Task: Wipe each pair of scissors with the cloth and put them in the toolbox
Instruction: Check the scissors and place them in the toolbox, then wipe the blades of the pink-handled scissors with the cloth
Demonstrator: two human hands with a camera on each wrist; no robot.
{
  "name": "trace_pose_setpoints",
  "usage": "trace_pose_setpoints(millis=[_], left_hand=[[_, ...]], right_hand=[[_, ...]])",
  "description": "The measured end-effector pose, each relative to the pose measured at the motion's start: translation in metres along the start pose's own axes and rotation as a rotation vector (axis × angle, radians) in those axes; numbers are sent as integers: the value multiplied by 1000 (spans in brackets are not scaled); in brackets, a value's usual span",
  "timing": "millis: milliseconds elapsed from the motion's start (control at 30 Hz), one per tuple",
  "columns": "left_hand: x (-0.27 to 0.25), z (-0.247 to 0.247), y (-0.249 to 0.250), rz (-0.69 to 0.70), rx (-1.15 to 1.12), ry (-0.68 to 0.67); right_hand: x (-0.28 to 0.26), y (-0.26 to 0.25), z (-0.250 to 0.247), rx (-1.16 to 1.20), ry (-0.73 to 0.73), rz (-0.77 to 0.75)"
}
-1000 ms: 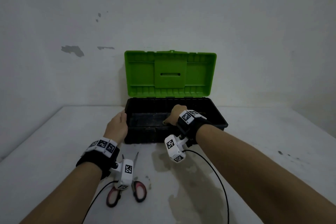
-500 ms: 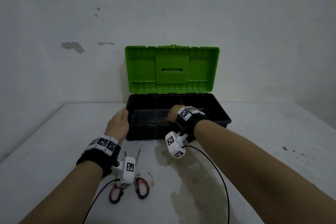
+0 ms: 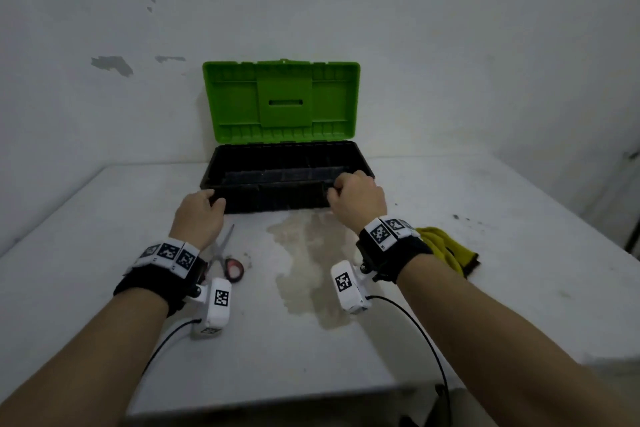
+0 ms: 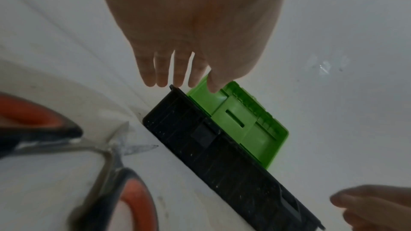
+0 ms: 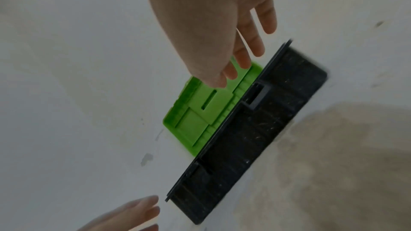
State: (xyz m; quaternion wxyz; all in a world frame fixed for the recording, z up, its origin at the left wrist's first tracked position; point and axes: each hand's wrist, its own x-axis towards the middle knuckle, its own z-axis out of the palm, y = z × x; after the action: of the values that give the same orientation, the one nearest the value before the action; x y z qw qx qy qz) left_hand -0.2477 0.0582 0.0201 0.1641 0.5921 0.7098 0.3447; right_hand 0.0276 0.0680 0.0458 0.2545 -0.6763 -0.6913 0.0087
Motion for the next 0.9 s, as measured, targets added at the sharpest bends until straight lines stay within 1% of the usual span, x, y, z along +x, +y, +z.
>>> trace_pose_setpoints(millis=[67,167,267,367,533,667,833,900], left_hand=[[-18,2,3,-24,40,-51],[-42,2,5,-66,127,-125],[-59,0,7,-88,213,-157],[-66,-5,6,-99,281,-175],[-64,-12,-5,-143,439,-243],[-60,-9,-17,-137,533,-295],[-52,-7,-22,-140,594,-281],[-51,-6,-17,-144,587,-291]], right_hand=[[-21,30,-14,-52,-15,73],[-44,78,-31,-155,-100,204],[-60,105,-39,-162,-170,285],[-68,114,-38,-149,-216,327],[-69,116,-40,-146,-234,389],[-64,119,-40,-106,-225,394],[-63,121,-36,-151,-281,391],[-63,119,-36,-177,-270,367]])
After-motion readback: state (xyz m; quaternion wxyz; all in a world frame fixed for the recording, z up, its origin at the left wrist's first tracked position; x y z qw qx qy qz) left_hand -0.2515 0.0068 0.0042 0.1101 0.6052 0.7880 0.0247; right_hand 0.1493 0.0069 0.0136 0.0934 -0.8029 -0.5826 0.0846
